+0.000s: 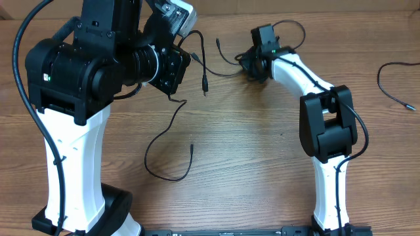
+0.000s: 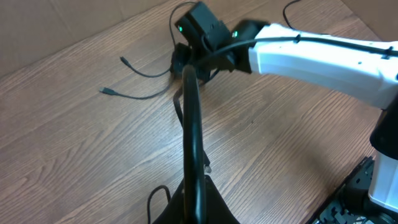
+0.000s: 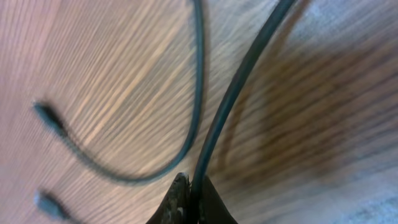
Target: Untangle cables
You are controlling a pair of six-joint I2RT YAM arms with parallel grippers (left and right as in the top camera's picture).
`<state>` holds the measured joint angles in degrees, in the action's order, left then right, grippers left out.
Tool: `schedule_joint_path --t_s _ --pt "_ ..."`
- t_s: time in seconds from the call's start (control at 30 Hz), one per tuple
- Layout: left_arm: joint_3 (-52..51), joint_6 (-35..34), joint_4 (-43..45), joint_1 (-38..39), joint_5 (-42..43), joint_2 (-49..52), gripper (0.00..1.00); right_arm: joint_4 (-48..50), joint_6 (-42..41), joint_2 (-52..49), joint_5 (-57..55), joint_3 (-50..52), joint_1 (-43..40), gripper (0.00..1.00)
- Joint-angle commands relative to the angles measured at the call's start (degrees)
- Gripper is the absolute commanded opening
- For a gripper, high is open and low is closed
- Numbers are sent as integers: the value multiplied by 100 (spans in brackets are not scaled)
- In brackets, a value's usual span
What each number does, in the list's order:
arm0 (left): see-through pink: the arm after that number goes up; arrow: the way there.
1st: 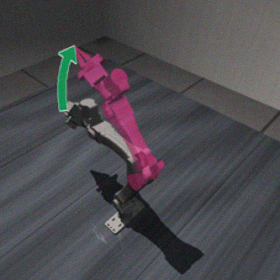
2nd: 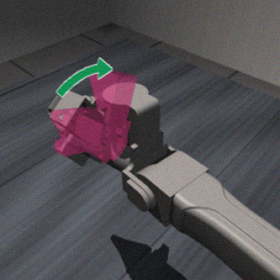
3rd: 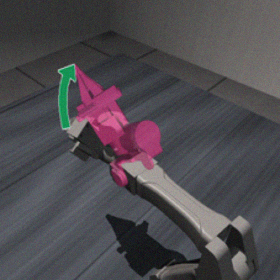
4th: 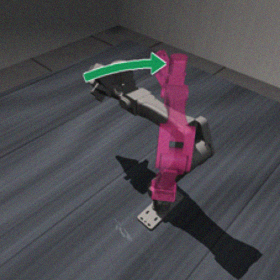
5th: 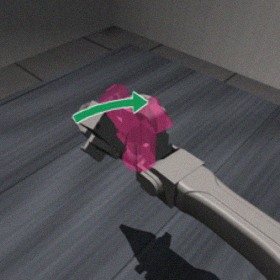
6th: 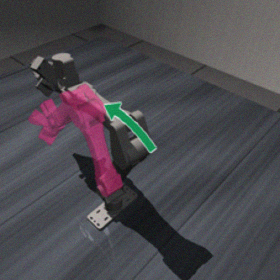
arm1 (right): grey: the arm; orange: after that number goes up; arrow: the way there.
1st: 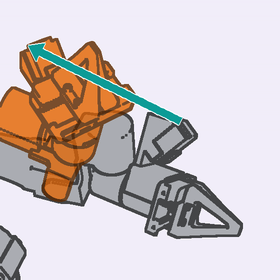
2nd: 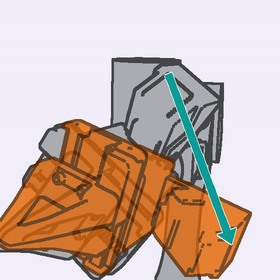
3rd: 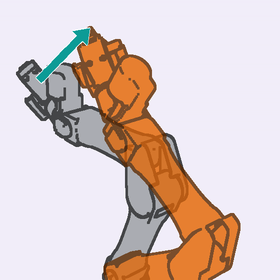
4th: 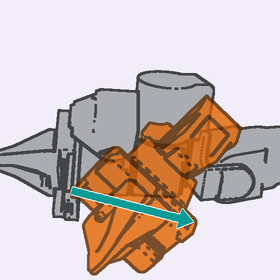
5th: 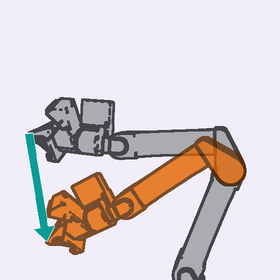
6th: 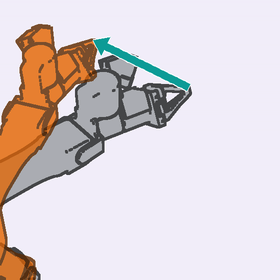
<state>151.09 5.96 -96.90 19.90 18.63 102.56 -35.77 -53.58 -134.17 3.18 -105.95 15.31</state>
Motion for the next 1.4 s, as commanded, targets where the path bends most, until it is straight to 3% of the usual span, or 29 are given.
schedule_joint_path --t_s 0.0,0.1,0.33,0.5,0.77,0.9,1.17,1.37 --pt "-35 46 11 37 35 20 4 -654 940 887 -66 -951 -142 4" --pt "-35 48 11 37 22 20 4 -1725 1521 1270 -317 -1882 -264 4" --pt "-35 50 11 37 4 57 4 -3156 3091 1729 -337 -3429 -614 4" --pt "-35 48 11 37 -105 120 4 -4142 3462 2059 -922 -4474 -1191 4" --pt "-35 50 11 37 -127 162 4 -5578 3762 2719 -938 -5858 -2664 4" --pt "-35 118 11 37 -125 162 4 -5729 3757 3379 -776 -6124 -3333 4" --pt "-35 138 11 37 -127 162 4 -5368 3759 4629 -767 -6124 -3821 4" --pt "-35 175 11 37 -125 162 4 -4776 3762 4417 -876 -6078 -3893 4"
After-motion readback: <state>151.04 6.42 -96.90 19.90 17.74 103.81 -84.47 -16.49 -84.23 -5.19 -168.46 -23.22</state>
